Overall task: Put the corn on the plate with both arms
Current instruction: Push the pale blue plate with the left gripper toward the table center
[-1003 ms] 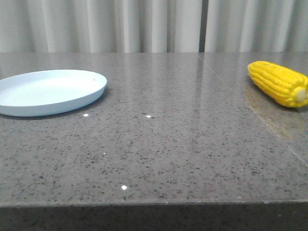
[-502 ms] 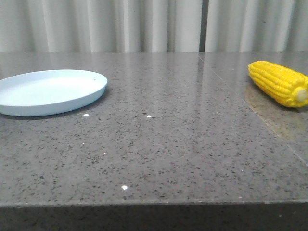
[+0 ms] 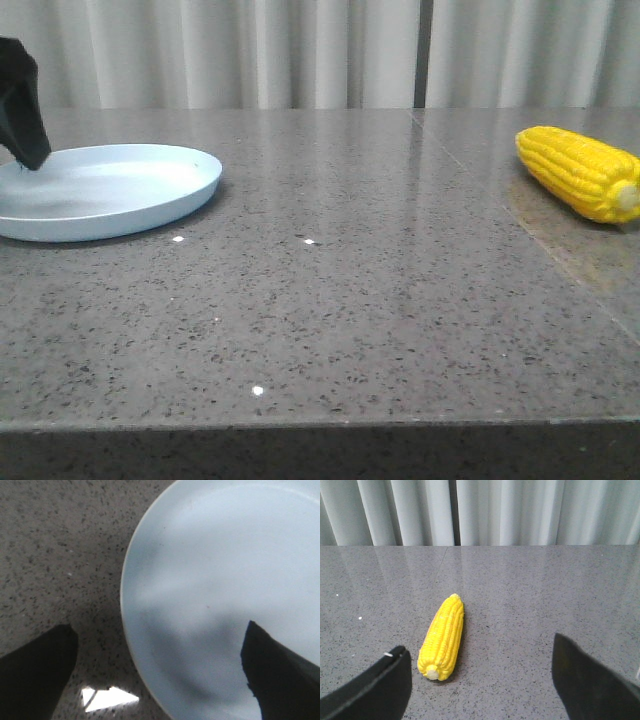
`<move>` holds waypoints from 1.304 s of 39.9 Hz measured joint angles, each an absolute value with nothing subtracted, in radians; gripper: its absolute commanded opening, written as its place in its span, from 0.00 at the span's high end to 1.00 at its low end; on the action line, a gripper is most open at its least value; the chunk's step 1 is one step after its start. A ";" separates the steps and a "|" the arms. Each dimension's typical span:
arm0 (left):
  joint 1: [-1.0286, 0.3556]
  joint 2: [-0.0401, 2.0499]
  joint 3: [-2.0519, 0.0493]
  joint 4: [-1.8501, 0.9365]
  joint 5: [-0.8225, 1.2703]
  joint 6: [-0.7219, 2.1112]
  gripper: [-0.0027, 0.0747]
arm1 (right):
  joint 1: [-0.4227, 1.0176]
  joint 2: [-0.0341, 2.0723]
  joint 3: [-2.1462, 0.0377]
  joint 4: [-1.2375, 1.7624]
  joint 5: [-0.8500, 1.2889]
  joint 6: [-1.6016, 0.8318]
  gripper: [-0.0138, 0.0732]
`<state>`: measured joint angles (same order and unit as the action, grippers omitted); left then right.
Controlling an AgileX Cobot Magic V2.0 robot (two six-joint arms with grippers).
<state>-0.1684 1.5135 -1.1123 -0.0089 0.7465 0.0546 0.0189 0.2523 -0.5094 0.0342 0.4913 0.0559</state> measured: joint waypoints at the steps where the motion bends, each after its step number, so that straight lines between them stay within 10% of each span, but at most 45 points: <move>1: -0.168 1.536 -1.123 -0.009 0.750 0.055 0.14 | 0.019 0.252 -0.509 0.034 0.491 0.056 0.15; 10: -0.168 1.606 -1.149 -0.013 0.757 0.055 0.21 | 0.019 0.252 -0.509 0.034 0.491 0.056 0.15; 26: -0.168 1.609 -1.156 -0.015 0.760 0.055 0.99 | 0.019 0.252 -0.509 0.034 0.491 0.056 0.15; 52: -0.400 1.577 -1.323 -0.270 0.748 0.056 0.99 | 0.019 0.252 -0.509 0.034 0.491 0.056 0.15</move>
